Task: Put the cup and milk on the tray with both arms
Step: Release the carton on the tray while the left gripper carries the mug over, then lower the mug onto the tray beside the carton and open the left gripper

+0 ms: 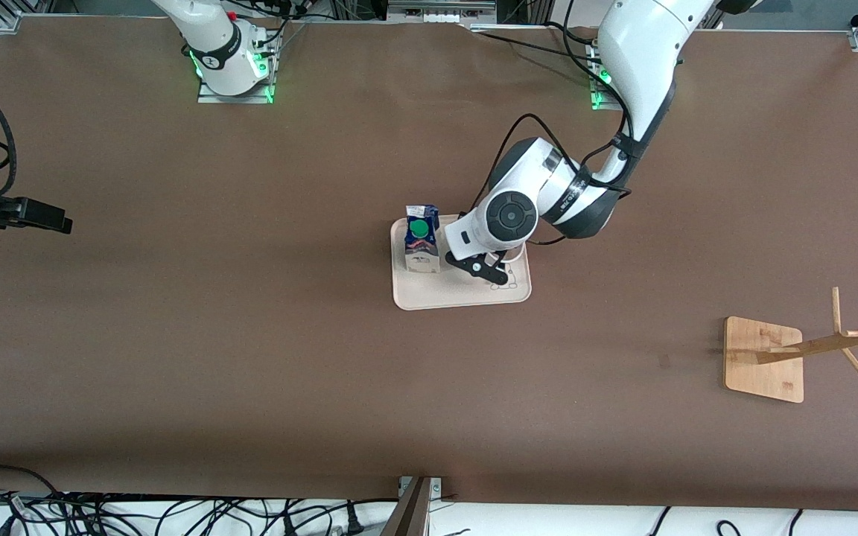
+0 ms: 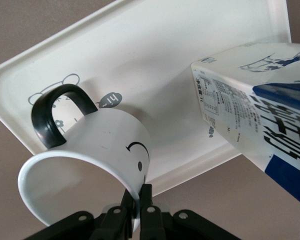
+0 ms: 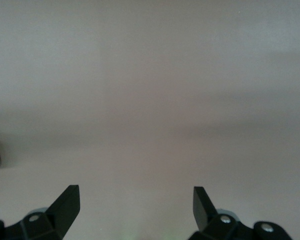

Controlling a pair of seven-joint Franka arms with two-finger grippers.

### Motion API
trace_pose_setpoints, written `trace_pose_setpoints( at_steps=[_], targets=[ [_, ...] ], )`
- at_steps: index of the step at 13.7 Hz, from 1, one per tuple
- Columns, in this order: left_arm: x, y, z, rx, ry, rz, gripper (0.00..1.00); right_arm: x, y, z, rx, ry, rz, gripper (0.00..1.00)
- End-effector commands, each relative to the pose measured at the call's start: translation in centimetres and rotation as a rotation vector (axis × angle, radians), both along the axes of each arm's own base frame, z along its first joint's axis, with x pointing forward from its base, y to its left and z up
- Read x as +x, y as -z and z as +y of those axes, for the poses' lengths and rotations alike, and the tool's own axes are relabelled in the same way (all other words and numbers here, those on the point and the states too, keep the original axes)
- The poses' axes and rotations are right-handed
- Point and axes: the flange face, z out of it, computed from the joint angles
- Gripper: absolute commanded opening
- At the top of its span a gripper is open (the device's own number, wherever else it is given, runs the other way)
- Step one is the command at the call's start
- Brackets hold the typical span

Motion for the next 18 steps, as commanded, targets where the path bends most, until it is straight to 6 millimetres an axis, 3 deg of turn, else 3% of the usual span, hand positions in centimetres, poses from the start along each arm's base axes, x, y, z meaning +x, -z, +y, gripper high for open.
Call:
trace_pose_setpoints(
  at_steps=[1, 3, 5, 9, 10, 11, 12, 14, 15, 18],
  targets=[
    [0.7, -0.4, 0.0, -0.002, -0.021, -0.008, 0.05, -2.1, -2.5, 0.0, -0.010, -0.006, -0.051, 1.00],
    [0.9, -0.3, 0.2, 0.002, -0.024, -0.009, 0.05, -3.5, -2.8, 0.4, 0.005, -0.007, -0.027, 1.00],
    [1.1, -0.1, 0.7, 0.010, -0.028, -0.006, 0.06, -3.1, -2.3, 0.6, 0.025, -0.054, -0.035, 1.00],
    [1.3, 0.1, 1.1, 0.017, -0.036, -0.004, 0.28, -4.2, -2.8, 1.6, 0.007, -0.134, -0.071, 1.00],
    [1.3, 0.2, 1.2, 0.018, -0.037, -0.003, 0.37, -4.6, -2.8, 2.5, -0.023, -0.158, -0.066, 1.00],
    [1.4, 0.2, 1.4, 0.021, -0.040, -0.005, 0.55, -4.9, -2.8, 3.4, -0.051, -0.180, -0.063, 1.00],
    [1.5, -0.1, 1.6, 0.019, -0.030, -0.007, 1.00, -5.0, -2.8, 4.2, -0.051, -0.191, -0.066, 1.00],
    [2.1, -2.1, 2.3, 0.017, -0.053, -0.025, 1.00, -5.0, -2.6, 3.9, -0.047, -0.182, -0.063, 1.00],
    [2.7, -3.6, 3.9, 0.024, -0.072, -0.022, 1.00, -5.0, -2.6, 3.9, -0.046, -0.182, -0.061, 1.00],
    [5.6, -11.7, 11.6, 0.024, -0.172, -0.060, 1.00, -4.8, -2.3, 3.2, -0.048, -0.167, -0.058, 1.00]
  ],
)
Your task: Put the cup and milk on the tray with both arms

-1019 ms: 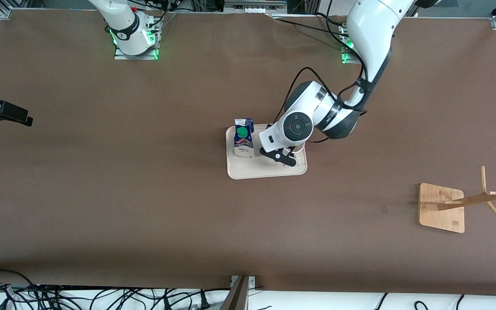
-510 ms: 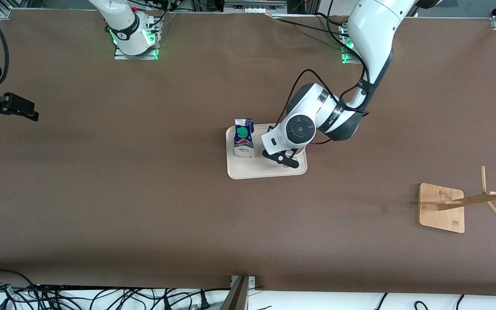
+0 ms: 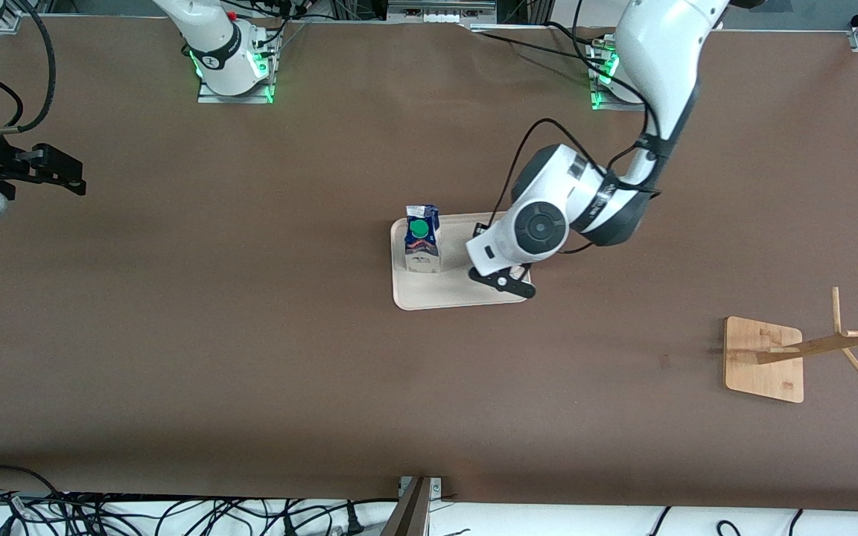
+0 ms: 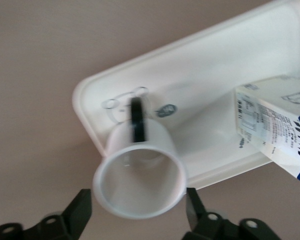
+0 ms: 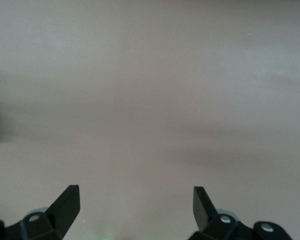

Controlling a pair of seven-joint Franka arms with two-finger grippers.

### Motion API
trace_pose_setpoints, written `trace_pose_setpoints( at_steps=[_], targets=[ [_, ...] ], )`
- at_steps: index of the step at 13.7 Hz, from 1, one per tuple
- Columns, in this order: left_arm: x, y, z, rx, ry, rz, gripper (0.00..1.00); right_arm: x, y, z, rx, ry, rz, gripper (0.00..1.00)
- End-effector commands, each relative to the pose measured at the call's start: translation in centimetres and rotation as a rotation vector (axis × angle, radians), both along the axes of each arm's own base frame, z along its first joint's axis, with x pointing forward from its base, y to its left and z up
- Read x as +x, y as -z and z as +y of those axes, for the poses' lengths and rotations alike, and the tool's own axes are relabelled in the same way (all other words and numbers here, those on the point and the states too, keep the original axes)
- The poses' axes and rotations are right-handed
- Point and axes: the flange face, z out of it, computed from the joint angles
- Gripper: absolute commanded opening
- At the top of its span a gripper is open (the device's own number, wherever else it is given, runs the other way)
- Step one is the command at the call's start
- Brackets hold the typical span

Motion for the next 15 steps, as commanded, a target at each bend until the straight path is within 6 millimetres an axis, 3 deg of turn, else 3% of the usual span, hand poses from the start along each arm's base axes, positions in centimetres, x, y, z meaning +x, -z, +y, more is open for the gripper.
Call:
trace_pose_setpoints(
  at_steps=[1, 4, 7, 8, 12, 15],
  targets=[
    [1.7, -9.6, 8.3, -0.015, -0.105, -0.045, 1.00, -0.4, 0.0, -1.1, -0.017, 0.012, -0.009, 1.00],
    [1.5, -18.9, 17.7, -0.028, -0.225, -0.129, 1.00, -0.3, 0.1, -1.3, 0.014, 0.082, -0.008, 1.00],
    [-1.3, -24.5, 24.5, -0.037, -0.166, -0.195, 1.00, -0.4, 0.1, -1.5, 0.013, 0.118, -0.008, 1.00],
    [-1.9, -25.6, 26.2, -0.020, -0.172, -0.217, 1.00, -0.4, 0.1, -1.5, 0.014, 0.122, -0.008, 1.00],
    [-3.6, -27.5, 29.4, 0.057, -0.186, -0.298, 1.00, -0.3, 0.2, -1.5, 0.019, 0.182, -0.012, 1.00],
    [-4.0, -27.4, 29.9, 0.054, -0.198, -0.297, 1.00, -0.2, 0.5, -1.6, 0.060, 0.179, -0.003, 1.00]
  ],
)
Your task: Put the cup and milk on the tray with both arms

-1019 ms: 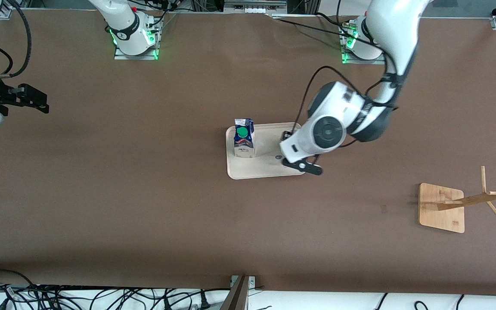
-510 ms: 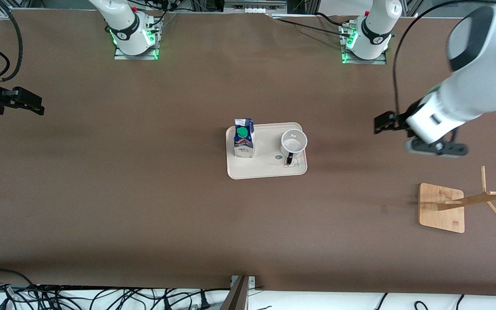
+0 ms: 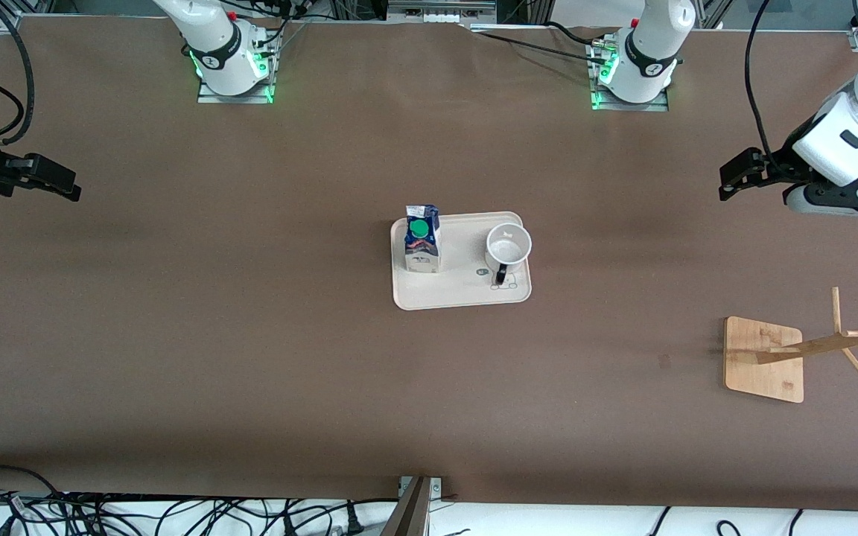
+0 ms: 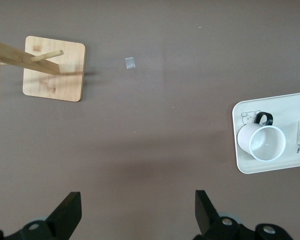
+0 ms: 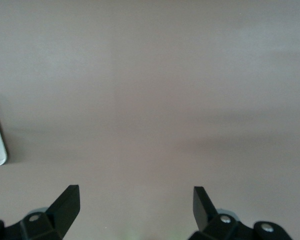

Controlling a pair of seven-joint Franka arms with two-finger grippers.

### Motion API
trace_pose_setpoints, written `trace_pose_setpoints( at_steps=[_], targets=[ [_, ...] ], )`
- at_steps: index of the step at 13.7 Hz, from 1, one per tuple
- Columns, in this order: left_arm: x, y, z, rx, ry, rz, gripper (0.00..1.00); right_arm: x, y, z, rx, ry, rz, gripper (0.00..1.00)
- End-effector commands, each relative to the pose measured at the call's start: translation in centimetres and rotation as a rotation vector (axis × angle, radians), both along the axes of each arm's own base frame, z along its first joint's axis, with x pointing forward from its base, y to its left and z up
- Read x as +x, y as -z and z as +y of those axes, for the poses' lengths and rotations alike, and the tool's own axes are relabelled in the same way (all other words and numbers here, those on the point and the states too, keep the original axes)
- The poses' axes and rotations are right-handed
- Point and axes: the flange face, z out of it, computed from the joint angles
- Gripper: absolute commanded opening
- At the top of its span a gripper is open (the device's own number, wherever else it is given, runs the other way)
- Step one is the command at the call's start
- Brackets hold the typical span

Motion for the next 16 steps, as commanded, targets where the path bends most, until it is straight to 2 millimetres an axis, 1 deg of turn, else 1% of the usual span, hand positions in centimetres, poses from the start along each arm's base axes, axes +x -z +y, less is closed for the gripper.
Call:
trace_pose_setpoints(
  at_steps=[1, 5, 7, 8, 9, 10, 12, 14, 16],
  targets=[
    [-0.9, -0.1, 0.0, 0.014, 0.012, -0.021, 1.00, -0.3, 0.1, -0.6, 0.019, 0.011, -0.006, 1.00],
    [-0.8, -0.4, -0.2, 0.006, 0.000, -0.028, 1.00, -0.2, -0.1, -1.1, 0.009, 0.010, -0.009, 1.00],
    [-0.5, -0.5, -0.2, 0.004, -0.003, -0.036, 1.00, -0.3, 0.1, -2.3, -0.012, 0.009, -0.004, 1.00],
    [0.0, -0.5, -0.2, 0.001, 0.000, -0.034, 1.00, -0.4, 0.1, -3.3, -0.016, -0.006, -0.003, 1.00],
    [0.6, -0.4, -0.3, 0.000, -0.002, -0.032, 1.00, -0.4, 0.2, -3.8, -0.014, -0.029, 0.001, 1.00],
    [1.0, -0.6, -0.2, -0.002, -0.003, -0.038, 1.00, -0.4, 0.3, -3.9, -0.014, -0.049, 0.003, 1.00],
    [1.1, -0.7, -0.2, -0.003, 0.004, -0.042, 1.00, -0.4, 0.3, -4.0, -0.012, -0.051, 0.004, 1.00],
    [1.4, 0.0, -0.4, -0.004, 0.012, -0.031, 1.00, -0.5, 0.4, -4.1, -0.012, -0.048, 0.006, 1.00],
    [1.5, 0.2, -0.6, -0.004, 0.012, -0.026, 1.00, -0.5, 0.4, -4.1, -0.012, -0.046, 0.006, 1.00]
  ],
)
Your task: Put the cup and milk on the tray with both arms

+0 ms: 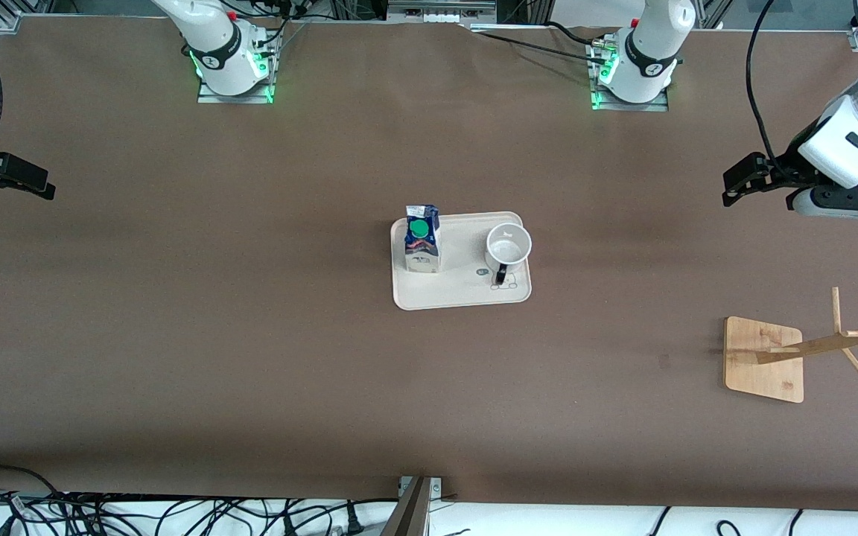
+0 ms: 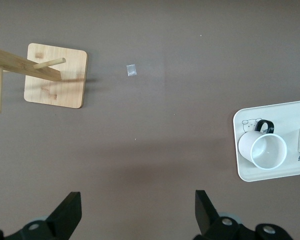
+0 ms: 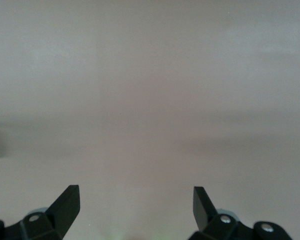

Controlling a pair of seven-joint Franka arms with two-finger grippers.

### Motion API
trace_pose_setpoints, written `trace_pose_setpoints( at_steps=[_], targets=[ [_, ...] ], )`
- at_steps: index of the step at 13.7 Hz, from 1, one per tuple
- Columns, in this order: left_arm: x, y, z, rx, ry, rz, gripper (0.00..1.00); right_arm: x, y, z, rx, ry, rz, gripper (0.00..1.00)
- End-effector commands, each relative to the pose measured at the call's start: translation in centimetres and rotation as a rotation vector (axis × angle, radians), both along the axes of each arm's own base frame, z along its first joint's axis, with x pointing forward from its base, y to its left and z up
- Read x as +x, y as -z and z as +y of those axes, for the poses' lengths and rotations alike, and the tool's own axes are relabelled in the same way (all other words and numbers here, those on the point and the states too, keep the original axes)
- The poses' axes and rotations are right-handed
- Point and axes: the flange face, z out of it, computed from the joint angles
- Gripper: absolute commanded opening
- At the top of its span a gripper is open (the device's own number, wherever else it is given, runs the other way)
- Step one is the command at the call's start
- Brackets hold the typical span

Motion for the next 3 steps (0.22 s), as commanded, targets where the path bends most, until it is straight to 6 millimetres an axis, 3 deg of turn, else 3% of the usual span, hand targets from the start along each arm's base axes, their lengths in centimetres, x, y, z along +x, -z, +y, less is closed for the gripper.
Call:
trace_pose_setpoints(
  at_steps=[1, 3],
  targets=[
    [0.82, 0.20, -0.38, -0.002, 0.004, 0.001, 1.00, -0.33, -0.05, -0.09, 0.000, -0.013, -0.005, 1.00],
    [1.04, 0.74, -0.22, -0.003, 0.005, 0.012, 1.00, -0.35, -0.04, -0.09, 0.000, -0.015, -0.004, 1.00]
  ],
)
